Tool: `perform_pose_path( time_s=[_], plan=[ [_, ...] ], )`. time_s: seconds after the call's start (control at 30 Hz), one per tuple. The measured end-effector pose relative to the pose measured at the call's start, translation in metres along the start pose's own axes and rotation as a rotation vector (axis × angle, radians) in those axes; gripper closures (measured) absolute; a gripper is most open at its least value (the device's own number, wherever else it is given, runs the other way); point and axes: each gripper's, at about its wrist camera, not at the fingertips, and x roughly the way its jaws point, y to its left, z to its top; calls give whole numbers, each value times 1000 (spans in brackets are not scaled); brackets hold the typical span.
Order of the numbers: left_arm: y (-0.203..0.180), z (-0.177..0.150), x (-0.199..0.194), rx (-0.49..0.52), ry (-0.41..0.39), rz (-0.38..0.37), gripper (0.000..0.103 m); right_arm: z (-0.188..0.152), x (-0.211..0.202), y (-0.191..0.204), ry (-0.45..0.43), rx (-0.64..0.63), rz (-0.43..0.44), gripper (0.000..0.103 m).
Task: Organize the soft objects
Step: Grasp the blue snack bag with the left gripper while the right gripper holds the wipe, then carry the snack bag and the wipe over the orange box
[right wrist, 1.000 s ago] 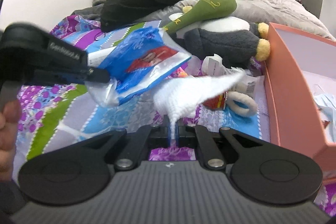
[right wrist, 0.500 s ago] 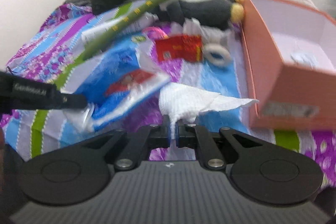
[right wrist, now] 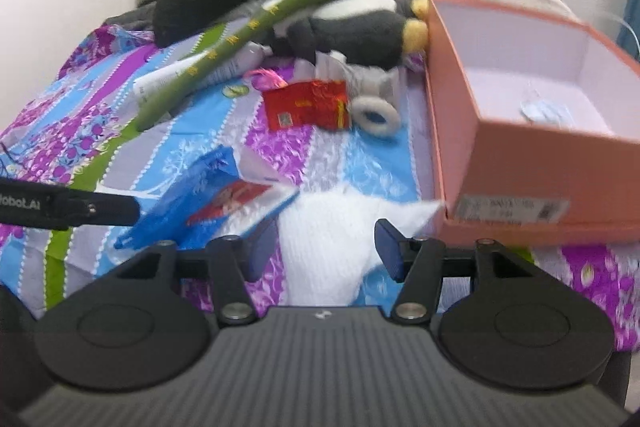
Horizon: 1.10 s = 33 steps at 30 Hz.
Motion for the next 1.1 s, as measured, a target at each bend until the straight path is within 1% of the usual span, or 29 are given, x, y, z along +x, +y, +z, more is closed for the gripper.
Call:
perform_pose_path(
  time_s=[0.1, 0.2, 0.3, 0.37, 0.43, 0.47, 0.5, 0.57, 0.6, 0.63, 0.67, 0.7, 0.73, 0.83, 0.93, 1.03, 1.1],
  plan=[
    [-9, 4, 13, 36, 2, -30, 40, -3, 15, 2, 9, -42, -22, 46],
    [-16, 7, 31, 74, 25, -19, 41, -8, 33, 0, 62, -51, -20, 46],
    [-20, 9, 45, 101, 27, 15, 42, -14, 45, 0, 88, -64, 1, 46],
    [-21, 10, 53, 107, 36, 29, 43, -18, 50, 0, 103, -66, 11, 43],
    [-19, 10, 60, 99, 50, 30, 52, -22, 51, -1, 96, -68, 15, 43],
    [-19, 9, 63, 98, 53, 39, 54, -22, 52, -1, 96, -70, 17, 44],
    [-19, 8, 66, 100, 55, 49, 59, -23, 51, -1, 96, -77, 15, 44],
    [-18, 6, 69, 95, 60, 58, 67, -23, 51, 1, 93, -98, 3, 50],
    [-17, 5, 70, 86, 61, 57, 75, -23, 50, 1, 92, -104, -5, 53],
    [-17, 5, 71, 78, 62, 58, 83, -23, 49, 0, 91, -105, -13, 62],
    [-17, 4, 71, 72, 58, 62, 86, -22, 48, -1, 89, -106, -23, 76],
    [-17, 4, 69, 69, 51, 64, 88, -20, 47, -2, 89, -103, -26, 83],
    [-18, 4, 68, 65, 45, 64, 91, -19, 46, -4, 89, -93, -26, 87],
    [-19, 5, 60, 40, 39, 71, 94, -14, 40, -7, 82, -79, -35, 89],
    [-21, 8, 46, 11, 16, 60, 94, -6, 28, -8, 65, -72, -25, 89],
    [-24, 11, 31, 2, -15, 60, 94, 2, 16, -5, 45, -82, -32, 89],
    [-24, 13, 22, -2, -31, 55, 94, 7, 7, -5, 35, -65, -18, 89]
  ],
)
